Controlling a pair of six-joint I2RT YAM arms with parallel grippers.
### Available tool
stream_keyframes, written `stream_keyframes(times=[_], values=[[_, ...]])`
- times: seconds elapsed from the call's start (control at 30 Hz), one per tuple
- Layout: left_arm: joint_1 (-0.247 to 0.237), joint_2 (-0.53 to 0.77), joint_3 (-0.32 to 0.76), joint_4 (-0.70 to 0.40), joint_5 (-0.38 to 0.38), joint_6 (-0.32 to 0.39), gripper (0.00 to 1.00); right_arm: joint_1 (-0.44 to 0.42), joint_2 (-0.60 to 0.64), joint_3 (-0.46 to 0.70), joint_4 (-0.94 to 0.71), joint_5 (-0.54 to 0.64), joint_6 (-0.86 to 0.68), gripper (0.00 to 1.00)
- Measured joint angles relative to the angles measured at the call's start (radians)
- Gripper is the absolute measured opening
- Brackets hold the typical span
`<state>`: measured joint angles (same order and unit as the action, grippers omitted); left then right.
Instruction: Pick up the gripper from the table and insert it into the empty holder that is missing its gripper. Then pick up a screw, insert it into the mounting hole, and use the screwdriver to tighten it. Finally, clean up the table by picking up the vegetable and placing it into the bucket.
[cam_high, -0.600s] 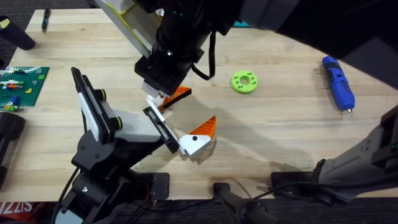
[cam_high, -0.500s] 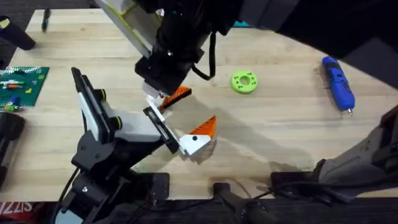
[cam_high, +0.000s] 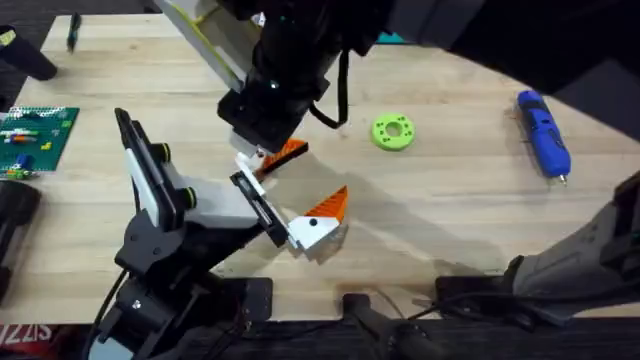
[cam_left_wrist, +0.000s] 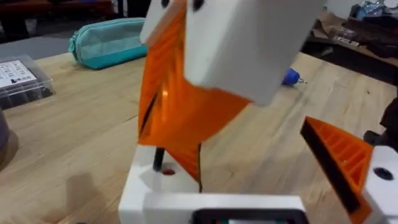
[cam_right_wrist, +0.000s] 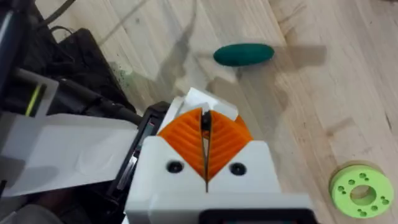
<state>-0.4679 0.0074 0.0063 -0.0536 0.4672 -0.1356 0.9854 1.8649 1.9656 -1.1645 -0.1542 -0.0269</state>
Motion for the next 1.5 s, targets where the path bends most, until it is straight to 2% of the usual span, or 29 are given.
stream_keyframes(times=[0.4,0.83,1.5], values=[[0.0,0.0,0.0,0.0,0.0,0.0,0.986,-0.023,-0.078,0.031,-0.015,0.0,0.0,0.008],[0.0,0.0,0.0,0.0,0.0,0.0,0.986,-0.022,-0.08,0.033,-0.051,0.0,0.0,0.009],[0.0,0.0,0.0,0.0,0.0,0.0,0.986,-0.002,0.005,0.033,-0.054,-0.001,0.0,0.009]])
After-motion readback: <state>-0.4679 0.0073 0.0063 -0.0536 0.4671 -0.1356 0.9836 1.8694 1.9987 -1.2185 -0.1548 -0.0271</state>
